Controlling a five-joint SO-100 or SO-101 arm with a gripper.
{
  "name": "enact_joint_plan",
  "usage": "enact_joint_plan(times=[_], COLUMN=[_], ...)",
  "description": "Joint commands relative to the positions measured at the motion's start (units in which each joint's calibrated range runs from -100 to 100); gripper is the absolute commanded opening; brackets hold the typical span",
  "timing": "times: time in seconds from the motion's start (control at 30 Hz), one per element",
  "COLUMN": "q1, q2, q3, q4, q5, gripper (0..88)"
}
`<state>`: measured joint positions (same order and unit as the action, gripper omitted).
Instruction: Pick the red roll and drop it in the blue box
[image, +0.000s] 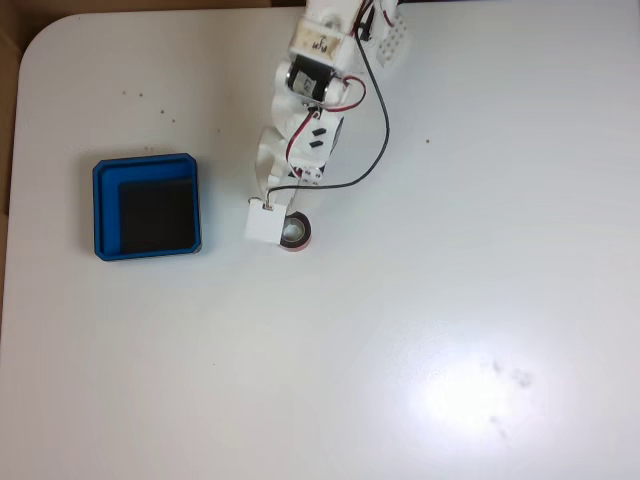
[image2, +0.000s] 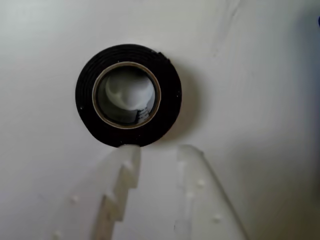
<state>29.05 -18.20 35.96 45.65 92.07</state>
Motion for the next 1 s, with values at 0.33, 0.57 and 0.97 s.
enact_joint_plan(times=[0.33, 0.57, 0.97], q1=[0.8, 0.8, 2.2], q2=[10.6, 14.4, 18.8], q3=[-8.7, -11.7, -13.5], q4=[0.1, 0.1, -0.2], q5=[-0.5, -0.6, 0.0], gripper=[1.0, 4.1, 9.6])
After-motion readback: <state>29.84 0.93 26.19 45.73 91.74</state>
